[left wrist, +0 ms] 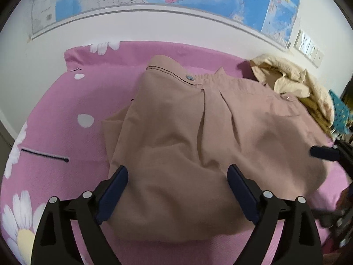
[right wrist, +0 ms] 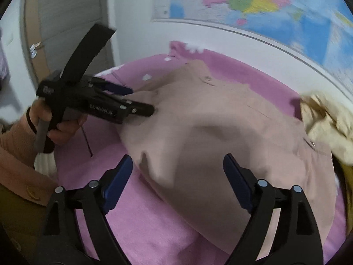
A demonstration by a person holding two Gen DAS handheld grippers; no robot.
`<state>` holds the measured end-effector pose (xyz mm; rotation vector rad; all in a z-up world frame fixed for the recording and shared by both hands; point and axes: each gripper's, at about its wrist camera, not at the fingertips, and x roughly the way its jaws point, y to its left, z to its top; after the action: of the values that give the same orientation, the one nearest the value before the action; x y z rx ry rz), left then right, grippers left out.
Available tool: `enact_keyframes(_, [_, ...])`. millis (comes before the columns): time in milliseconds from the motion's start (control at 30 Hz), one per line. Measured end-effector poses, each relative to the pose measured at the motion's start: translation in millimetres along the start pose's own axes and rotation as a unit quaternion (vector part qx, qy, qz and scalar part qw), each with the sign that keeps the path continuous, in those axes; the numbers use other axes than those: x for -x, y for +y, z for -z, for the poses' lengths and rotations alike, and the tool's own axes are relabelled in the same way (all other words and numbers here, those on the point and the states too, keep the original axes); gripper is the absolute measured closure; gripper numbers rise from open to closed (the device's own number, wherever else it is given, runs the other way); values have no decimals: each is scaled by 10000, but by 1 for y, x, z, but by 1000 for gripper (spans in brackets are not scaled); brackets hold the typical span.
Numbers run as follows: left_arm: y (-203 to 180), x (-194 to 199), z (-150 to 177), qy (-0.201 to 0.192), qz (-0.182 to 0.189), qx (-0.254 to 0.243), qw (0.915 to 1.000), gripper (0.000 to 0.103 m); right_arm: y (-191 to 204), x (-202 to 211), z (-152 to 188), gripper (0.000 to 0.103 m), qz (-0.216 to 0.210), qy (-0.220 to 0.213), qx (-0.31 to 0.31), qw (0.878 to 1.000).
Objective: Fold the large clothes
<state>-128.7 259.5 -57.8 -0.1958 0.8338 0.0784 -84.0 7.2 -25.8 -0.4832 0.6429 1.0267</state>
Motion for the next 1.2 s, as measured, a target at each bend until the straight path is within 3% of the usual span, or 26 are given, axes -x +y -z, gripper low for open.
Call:
enact_keyframes(267, [19, 38, 21, -111, 698, 521, 9961, 15, 26, -47, -1, 23, 576, 538, 1056, 9913])
enact_keyframes(367, [25, 45, 34, -37, 985, 683, 9928, 15, 27, -56, 5, 35, 761, 621, 1223, 9876])
enact_keyframes(500, [25, 37, 50, 268, 1479, 832, 9851, 15, 19, -51, 1, 61, 572, 494, 947, 9926])
enact_keyframes(600, [18, 29, 54, 352, 1676, 896, 9811, 14, 9, -40, -9, 71, 458, 315, 619, 9965])
enact_keyframes(633, [13, 27, 52, 297, 1782, 858, 9798, 14, 5, -36, -12, 72, 408, 263, 488, 9976])
enact_keyframes(700, [10, 20, 46, 284, 2224, 1035, 9690, 13, -1, -32, -16, 72, 348, 188, 315, 9987])
enact_keyframes(767, [10, 7, 37, 291, 2668, 1387, 9533, 13, -3, -30, -16, 72, 250, 177, 166, 9994])
enact_keyframes(967, [27, -10, 17, 44, 3033, 2231, 9264, 12, -2, -32, -13, 72, 166, 175, 36, 9997])
enact_keyframes(1067, [31, -16, 4, 56, 3058, 2452, 9200, 12, -5, -31, -12, 70, 38, 132, -135, 9998])
enact_keyframes(1200, [24, -25, -12, 178, 2985, 2374, 9242, 8, -11, -27, -10, 69, -146, 83, -428, 9989])
